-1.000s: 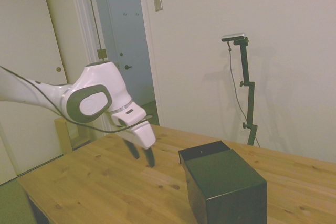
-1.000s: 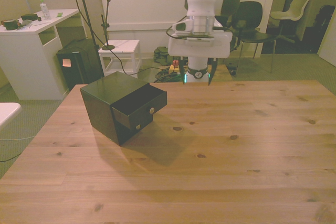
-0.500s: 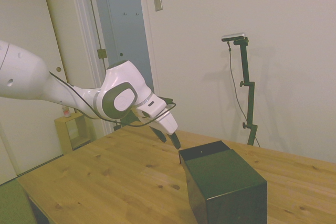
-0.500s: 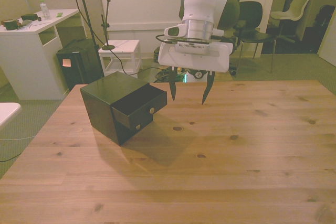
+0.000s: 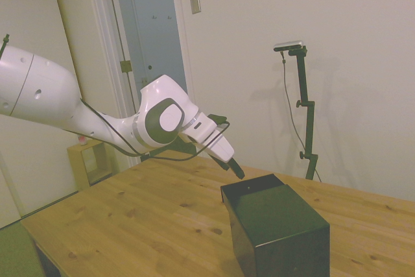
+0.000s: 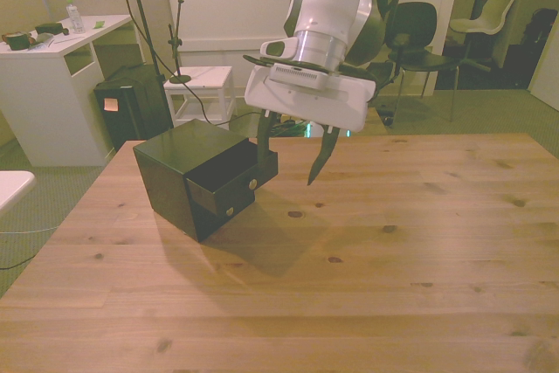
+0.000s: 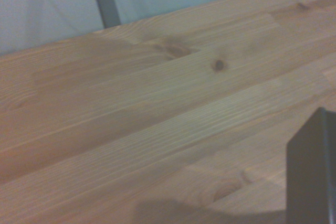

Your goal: Close the top drawer

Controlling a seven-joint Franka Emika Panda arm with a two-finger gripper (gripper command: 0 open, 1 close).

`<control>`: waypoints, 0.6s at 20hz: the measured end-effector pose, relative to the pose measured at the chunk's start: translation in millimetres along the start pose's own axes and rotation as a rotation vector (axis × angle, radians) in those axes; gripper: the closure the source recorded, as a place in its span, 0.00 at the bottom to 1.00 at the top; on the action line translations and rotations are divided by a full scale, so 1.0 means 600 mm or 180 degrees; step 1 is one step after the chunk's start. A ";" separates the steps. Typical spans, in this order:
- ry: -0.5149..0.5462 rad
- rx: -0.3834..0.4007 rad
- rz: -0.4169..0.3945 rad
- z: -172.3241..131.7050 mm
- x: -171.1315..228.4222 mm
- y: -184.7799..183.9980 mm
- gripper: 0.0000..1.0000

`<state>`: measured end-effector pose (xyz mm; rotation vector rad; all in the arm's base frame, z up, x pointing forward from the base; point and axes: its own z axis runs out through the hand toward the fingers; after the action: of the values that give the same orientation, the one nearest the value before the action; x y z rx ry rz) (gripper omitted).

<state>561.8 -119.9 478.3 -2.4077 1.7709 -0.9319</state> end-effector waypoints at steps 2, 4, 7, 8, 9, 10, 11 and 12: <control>0.0069 -0.0019 0.0118 0.002 0.010 0.006 1.00; 0.0100 -0.0031 0.0183 0.004 0.016 0.010 1.00; 0.0153 -0.0043 0.0188 0.005 0.018 0.012 1.00; 0.0163 -0.0046 0.0190 0.005 0.019 0.012 1.00; 0.0168 -0.0050 0.0191 0.006 0.020 0.013 1.00; 0.0172 -0.0054 0.0193 0.007 0.021 0.014 1.00; 0.0174 -0.0055 0.0195 0.007 0.022 0.015 1.00; 0.0176 -0.0054 0.0198 0.007 0.023 0.014 1.00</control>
<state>558.6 -136.3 478.2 -2.3441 1.8678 -0.9899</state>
